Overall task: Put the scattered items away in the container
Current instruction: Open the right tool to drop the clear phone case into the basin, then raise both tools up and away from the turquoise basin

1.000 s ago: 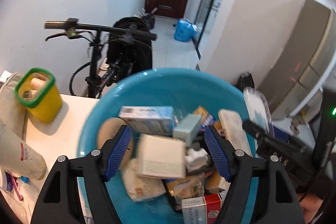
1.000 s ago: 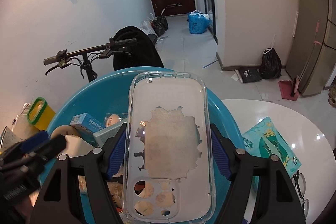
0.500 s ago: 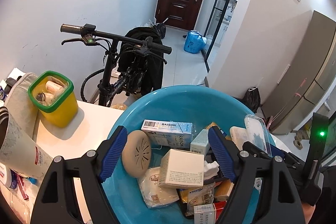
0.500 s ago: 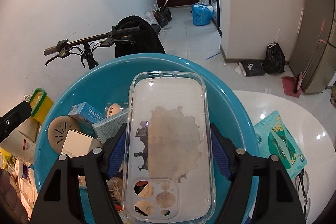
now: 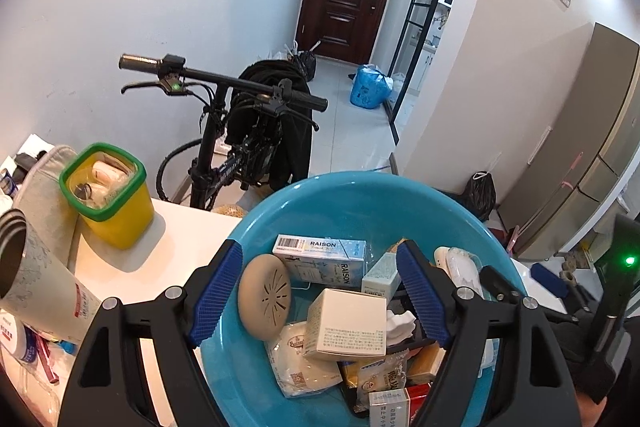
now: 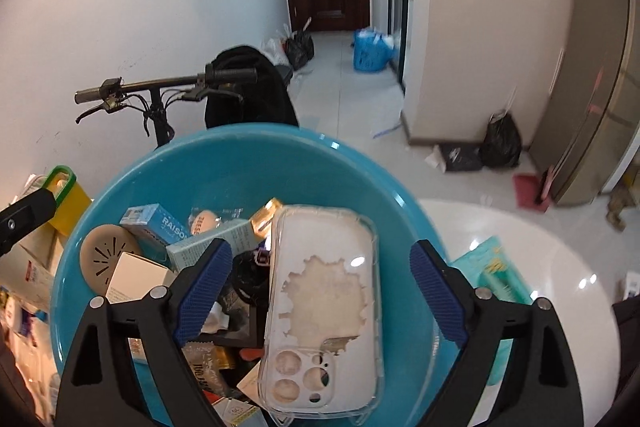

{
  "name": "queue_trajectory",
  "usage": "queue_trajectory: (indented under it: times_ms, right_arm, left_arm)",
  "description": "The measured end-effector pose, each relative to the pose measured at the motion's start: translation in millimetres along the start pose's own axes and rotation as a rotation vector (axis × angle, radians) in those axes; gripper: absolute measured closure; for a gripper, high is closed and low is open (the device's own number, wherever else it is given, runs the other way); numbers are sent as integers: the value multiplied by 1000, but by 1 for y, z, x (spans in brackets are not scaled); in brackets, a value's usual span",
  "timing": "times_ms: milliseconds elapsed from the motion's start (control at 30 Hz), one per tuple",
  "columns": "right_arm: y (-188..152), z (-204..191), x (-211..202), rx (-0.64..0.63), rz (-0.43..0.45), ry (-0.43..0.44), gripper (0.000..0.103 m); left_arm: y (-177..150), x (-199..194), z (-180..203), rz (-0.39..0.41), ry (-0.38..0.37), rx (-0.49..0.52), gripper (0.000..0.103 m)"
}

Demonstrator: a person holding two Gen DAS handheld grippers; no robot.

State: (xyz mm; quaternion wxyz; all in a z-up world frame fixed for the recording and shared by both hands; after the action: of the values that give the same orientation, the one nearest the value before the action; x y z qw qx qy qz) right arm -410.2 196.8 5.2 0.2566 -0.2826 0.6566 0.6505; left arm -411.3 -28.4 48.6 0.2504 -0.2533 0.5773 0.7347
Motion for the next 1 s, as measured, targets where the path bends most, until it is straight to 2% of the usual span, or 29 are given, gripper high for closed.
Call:
queue_trajectory:
  times_ms: [167, 567, 800, 833, 867, 1000]
  right_arm:
    - [10, 2, -26, 13, 66, 4, 9]
    - [25, 15, -112, 61, 295, -35, 4]
    - [26, 17, -154, 75, 405, -77, 2]
    - [25, 17, -161, 78, 425, -83, 2]
    - [25, 18, -167, 80, 442, -85, 2]
    - [21, 22, -196, 81, 517, -89, 2]
  left_arm:
    - [5, -23, 5, 59, 10, 33, 22]
    - [11, -106, 18, 301, 6, 79, 17]
    - [6, -167, 23, 540, 3, 113, 16]
    - [5, -175, 23, 565, 2, 117, 11]
    - [4, -183, 24, 596, 5, 122, 0]
    - [-2, -213, 23, 691, -9, 114, 0]
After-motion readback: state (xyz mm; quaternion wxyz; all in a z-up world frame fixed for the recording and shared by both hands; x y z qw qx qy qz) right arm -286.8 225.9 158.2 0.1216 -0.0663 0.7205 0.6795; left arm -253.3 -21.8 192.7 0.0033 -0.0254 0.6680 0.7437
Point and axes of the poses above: each gripper's, at about its wrist camera, not at the fingertips, and x roughly the way its jaws point, z to its right, y to its top, the point moved 3 cm from there along x, roughly the way its jaws point, and after that the axes turned 1 degree about -x, right-handed, at the moved point
